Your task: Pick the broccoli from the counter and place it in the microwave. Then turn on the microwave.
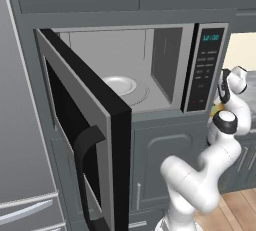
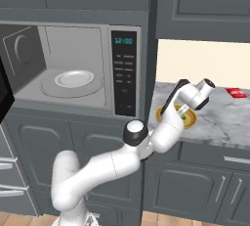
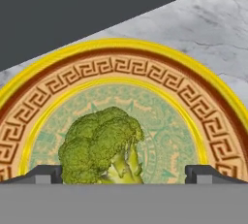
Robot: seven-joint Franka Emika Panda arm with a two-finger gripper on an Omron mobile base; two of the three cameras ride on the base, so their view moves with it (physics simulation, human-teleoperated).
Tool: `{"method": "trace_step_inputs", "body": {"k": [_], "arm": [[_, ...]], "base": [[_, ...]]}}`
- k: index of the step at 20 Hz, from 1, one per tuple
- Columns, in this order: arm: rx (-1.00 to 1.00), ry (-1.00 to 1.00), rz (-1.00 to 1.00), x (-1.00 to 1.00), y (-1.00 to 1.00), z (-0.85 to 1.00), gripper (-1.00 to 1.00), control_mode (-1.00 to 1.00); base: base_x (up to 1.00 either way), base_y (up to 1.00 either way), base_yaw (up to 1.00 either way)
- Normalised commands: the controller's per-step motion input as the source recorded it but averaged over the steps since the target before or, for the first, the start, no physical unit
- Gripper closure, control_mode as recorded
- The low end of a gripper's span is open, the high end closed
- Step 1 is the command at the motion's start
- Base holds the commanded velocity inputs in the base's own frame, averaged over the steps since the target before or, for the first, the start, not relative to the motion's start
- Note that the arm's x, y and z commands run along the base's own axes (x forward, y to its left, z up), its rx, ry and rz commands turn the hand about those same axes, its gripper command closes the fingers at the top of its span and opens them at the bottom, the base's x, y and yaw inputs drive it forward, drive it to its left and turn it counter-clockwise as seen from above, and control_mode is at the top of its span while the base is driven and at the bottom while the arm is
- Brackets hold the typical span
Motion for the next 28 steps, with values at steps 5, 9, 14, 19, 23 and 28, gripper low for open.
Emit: {"method": "trace_step_inputs", "body": {"k": [5, 9, 14, 19, 23, 28], "arm": [[0.00, 0.06, 0.00, 0.00, 0.00, -0.20, -1.00, -1.00], [0.00, 0.10, 0.00, 0.00, 0.00, -0.20, -1.00, -1.00], [0.03, 0.04, 0.04, 0.00, 0.01, -0.07, -1.00, -1.00], [0.04, 0.03, 0.11, 0.00, 0.20, -0.06, 1.00, -1.00], [0.00, 0.00, 0.05, -0.01, 0.02, 0.01, 1.00, -1.00], [0.00, -0.02, 0.00, -0.40, 0.00, 0.28, 1.00, -1.00]], "base": [[0.00, 0.00, 0.00], [0.00, 0.00, 0.00], [0.00, 0.00, 0.00], [0.00, 0.00, 0.00], [0.00, 0.00, 0.00], [0.00, 0.00, 0.00]]}}
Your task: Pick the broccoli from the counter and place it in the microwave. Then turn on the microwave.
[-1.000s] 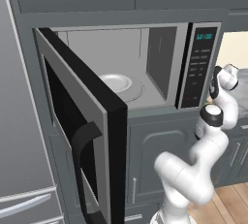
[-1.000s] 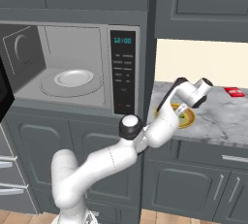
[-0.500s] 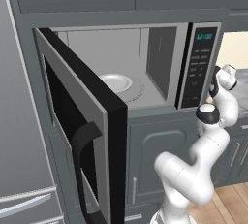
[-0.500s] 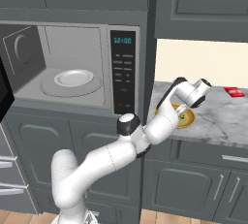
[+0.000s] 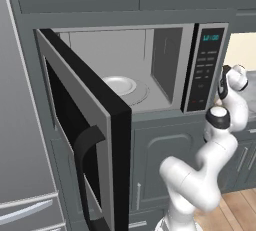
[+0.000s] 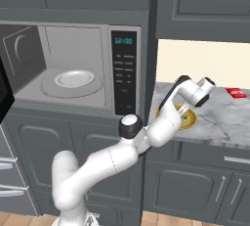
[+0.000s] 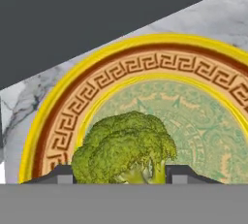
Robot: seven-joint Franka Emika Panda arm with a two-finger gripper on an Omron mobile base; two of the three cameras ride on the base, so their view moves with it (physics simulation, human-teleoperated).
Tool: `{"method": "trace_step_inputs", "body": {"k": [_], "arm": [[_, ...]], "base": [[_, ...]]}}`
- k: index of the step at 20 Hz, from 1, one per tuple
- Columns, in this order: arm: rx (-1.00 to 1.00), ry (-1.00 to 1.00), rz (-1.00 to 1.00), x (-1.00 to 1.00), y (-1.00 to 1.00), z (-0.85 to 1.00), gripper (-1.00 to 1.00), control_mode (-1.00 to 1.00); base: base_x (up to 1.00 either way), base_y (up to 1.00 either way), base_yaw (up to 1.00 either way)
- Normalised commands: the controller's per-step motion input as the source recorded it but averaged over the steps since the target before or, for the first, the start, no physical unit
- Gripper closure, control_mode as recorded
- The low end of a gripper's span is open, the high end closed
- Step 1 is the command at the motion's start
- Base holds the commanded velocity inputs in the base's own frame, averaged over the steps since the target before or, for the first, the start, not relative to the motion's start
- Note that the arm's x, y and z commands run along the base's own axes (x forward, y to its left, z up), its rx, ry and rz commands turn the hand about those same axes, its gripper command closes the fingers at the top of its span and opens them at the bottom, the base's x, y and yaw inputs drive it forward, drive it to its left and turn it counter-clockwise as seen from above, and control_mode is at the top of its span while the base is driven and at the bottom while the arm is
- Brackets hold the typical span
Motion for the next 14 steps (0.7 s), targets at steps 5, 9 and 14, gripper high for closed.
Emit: {"method": "trace_step_inputs", "body": {"k": [5, 9, 14], "arm": [[0.00, -0.06, 0.00, -0.84, 0.00, 0.46, 1.00, -1.00], [0.00, -0.01, 0.00, -1.00, 0.00, 0.04, 1.00, -1.00], [0.00, -0.05, 0.00, -1.00, 0.05, 0.00, 1.00, -1.00]], "base": [[0.00, 0.00, 0.00], [0.00, 0.00, 0.00], [0.00, 0.00, 0.00]]}}
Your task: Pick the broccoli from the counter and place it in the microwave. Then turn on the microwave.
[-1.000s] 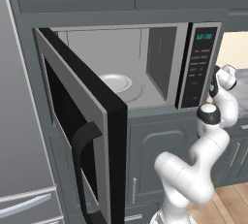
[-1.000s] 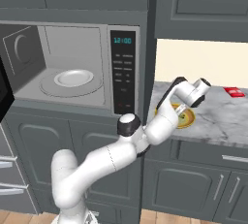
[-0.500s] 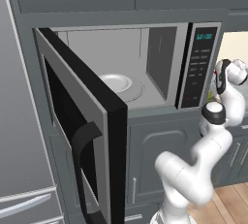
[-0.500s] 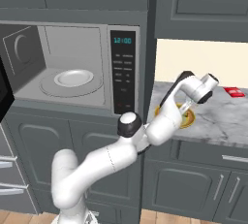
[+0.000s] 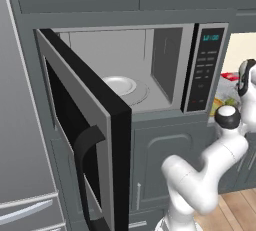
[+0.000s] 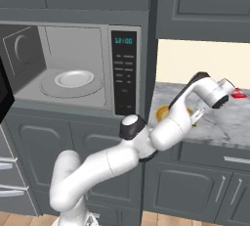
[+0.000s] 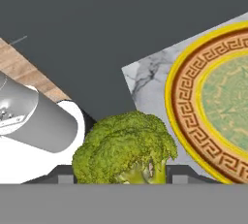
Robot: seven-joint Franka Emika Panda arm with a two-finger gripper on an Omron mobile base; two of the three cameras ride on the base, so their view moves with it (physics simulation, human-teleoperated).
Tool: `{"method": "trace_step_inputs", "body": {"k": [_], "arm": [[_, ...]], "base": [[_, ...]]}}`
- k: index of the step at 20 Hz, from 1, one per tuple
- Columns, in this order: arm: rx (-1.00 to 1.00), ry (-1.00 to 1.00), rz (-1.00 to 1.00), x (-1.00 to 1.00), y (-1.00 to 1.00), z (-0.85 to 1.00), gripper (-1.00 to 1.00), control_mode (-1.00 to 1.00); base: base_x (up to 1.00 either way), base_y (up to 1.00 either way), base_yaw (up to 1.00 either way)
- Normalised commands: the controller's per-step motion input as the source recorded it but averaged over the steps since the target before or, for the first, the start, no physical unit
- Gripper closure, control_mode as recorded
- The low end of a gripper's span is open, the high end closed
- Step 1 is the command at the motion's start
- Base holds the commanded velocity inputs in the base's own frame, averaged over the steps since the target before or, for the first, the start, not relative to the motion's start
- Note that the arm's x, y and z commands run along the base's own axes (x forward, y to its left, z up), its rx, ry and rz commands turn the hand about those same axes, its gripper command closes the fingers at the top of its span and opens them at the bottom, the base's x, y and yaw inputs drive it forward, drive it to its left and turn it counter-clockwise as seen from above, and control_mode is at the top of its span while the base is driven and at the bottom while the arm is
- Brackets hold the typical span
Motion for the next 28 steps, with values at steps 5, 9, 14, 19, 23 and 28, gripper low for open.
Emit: {"method": "trace_step_inputs", "body": {"k": [5, 9, 14, 19, 23, 28], "arm": [[0.00, -0.11, 0.02, -1.00, 0.26, 0.00, 1.00, -1.00], [-0.05, -0.16, 0.09, -1.00, 0.50, 0.00, 1.00, -1.00], [-0.09, -0.18, 0.13, -1.00, 0.66, 0.00, 1.00, -1.00], [-0.11, -0.20, 0.15, -1.00, 0.70, 0.00, 1.00, -1.00], [-0.09, -0.28, 0.05, -1.00, 0.59, 0.10, 1.00, -1.00], [-0.03, -0.40, -0.10, -1.00, 0.30, 0.40, 1.00, -1.00]], "base": [[0.00, 0.00, 0.00], [0.00, 0.00, 0.00], [0.00, 0.00, 0.00], [0.00, 0.00, 0.00], [0.00, 0.00, 0.00], [0.00, 0.00, 0.00]]}}
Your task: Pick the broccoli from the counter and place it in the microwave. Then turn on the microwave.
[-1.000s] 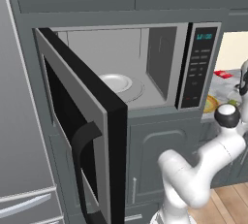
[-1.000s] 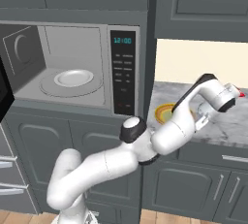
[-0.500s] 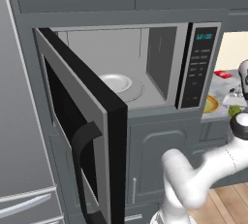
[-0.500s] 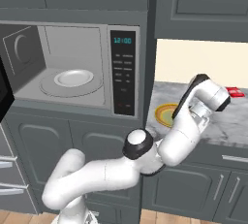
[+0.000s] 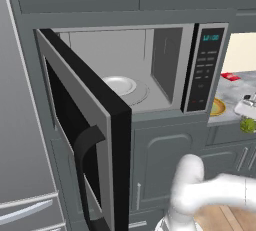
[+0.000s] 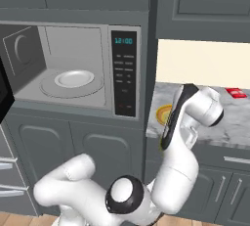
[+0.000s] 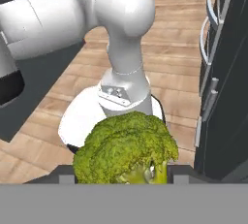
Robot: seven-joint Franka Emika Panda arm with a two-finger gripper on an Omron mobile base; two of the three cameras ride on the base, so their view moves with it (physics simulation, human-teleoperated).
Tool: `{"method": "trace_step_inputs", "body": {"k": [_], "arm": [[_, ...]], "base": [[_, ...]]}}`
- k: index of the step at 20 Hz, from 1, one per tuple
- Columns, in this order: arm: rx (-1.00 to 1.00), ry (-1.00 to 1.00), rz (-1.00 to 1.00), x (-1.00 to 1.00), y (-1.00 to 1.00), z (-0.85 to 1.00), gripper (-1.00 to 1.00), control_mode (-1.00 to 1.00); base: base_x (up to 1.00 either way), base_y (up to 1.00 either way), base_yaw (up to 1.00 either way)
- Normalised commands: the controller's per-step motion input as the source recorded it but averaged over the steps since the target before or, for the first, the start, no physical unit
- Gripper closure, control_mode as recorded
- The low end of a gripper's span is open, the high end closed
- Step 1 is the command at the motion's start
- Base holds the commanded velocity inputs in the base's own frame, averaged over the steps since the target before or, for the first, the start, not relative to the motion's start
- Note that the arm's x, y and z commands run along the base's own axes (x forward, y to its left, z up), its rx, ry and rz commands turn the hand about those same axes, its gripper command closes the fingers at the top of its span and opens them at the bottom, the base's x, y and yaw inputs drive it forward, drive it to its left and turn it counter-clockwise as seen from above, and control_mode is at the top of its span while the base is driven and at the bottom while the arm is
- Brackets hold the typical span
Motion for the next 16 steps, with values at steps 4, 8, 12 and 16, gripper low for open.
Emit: {"method": "trace_step_inputs", "body": {"k": [4, 8, 12, 16], "arm": [[0.00, -0.30, -0.32, -0.80, 0.34, 0.25, 1.00, -1.00], [-0.02, -0.15, -0.26, -0.36, 0.43, 0.39, 1.00, -1.00], [0.00, -0.01, -0.21, -0.28, 0.43, 0.52, 1.00, -1.00], [0.00, 0.00, -0.20, -0.43, 0.50, 0.47, 1.00, -1.00]], "base": [[0.00, 0.00, 0.00], [0.00, 0.00, 0.00], [0.00, 0.00, 0.00], [0.00, 0.00, 0.00]]}}
